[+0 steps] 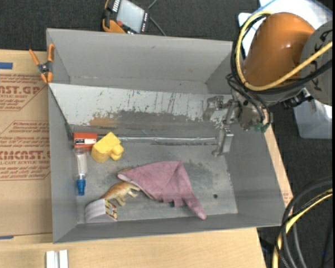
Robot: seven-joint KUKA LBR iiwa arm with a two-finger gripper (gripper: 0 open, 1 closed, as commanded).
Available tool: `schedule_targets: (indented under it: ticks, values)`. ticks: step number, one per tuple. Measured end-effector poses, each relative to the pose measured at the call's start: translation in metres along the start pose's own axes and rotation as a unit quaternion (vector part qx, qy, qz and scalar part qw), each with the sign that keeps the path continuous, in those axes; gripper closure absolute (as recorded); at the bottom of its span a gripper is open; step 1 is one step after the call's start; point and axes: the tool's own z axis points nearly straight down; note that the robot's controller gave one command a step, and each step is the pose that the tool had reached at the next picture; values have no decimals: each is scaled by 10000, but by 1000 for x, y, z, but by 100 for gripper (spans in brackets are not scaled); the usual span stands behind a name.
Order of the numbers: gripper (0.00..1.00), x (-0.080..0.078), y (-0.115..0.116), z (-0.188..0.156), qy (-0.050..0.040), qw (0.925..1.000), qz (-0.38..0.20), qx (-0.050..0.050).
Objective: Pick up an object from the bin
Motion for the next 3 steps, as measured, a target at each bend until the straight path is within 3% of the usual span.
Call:
schedule_targets:
  ticks: [1,2,3]
  values:
    - [0,0,0,0,0,10000,1,0]
    - [0,22,52,74,-4,9980,-628,-1]
    - [0,15,41,74,8,9988,-492,-22]
